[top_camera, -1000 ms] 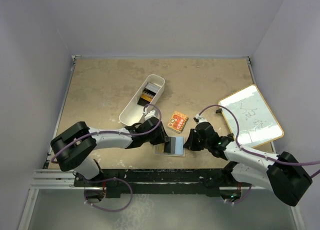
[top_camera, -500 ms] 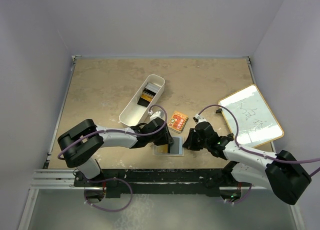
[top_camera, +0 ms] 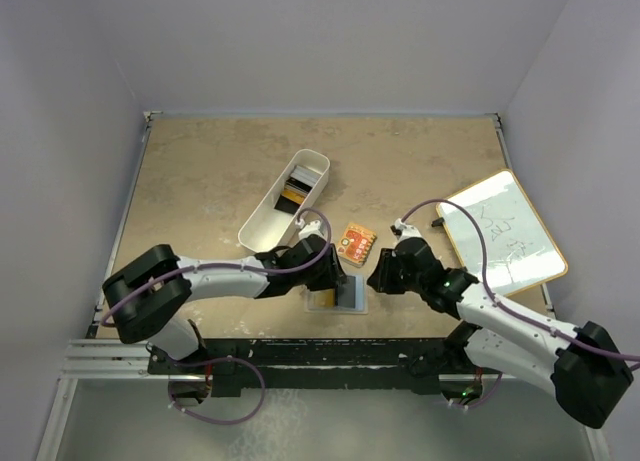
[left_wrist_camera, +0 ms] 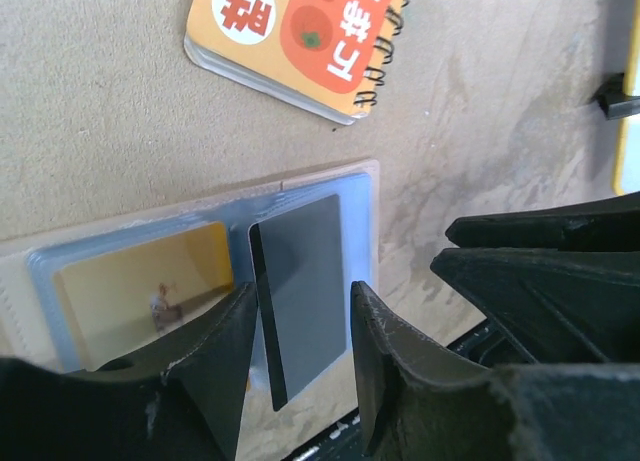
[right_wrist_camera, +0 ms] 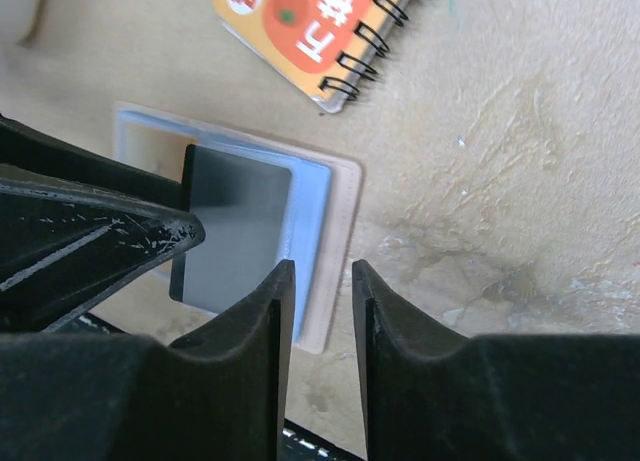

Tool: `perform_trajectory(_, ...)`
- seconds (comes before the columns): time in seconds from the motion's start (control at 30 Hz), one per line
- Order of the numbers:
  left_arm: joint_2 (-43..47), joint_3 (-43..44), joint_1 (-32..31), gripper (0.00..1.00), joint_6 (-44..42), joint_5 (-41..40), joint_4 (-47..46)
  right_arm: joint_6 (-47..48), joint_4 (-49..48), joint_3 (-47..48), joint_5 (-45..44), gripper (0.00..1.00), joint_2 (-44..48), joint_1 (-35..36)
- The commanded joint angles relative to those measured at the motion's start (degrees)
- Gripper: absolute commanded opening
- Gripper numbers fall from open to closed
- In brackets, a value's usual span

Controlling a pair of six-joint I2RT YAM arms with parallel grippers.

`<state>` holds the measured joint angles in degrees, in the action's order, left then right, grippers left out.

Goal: Put the credit cards into the card holder
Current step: Insert the credit card into the card holder.

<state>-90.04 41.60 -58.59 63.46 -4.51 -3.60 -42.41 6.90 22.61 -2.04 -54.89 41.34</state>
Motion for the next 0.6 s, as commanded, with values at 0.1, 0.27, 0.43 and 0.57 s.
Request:
perform_trajectory(0.1, 7.37, 0.88, -0.21, 0.41, -2.04, -6.32, 7.57, -1.09, -2.50, 0.93, 2.49, 0.41, 2.39, 0.19)
perform_trajectory(0.27, 10.32, 0.68, -0.13, 0.41, -2.75, -11.36, 15.10, -4.27, -8.04, -1.32, 4.96, 0.47, 0.67, 0.22)
perform_trajectory(0.43, 11.47, 0.38, 0.01, 0.40, -2.57, -15.31, 21.29, -5.43, -10.17, -1.64, 5.98, 0.47, -2.16, 0.24)
perform_trajectory(0.57, 11.92, -0.56, -0.04, 0.40, -2.88, -16.50, 22.35, -6.73, -13.35, -2.26, 7.88, 0.47, -4.07, 0.19)
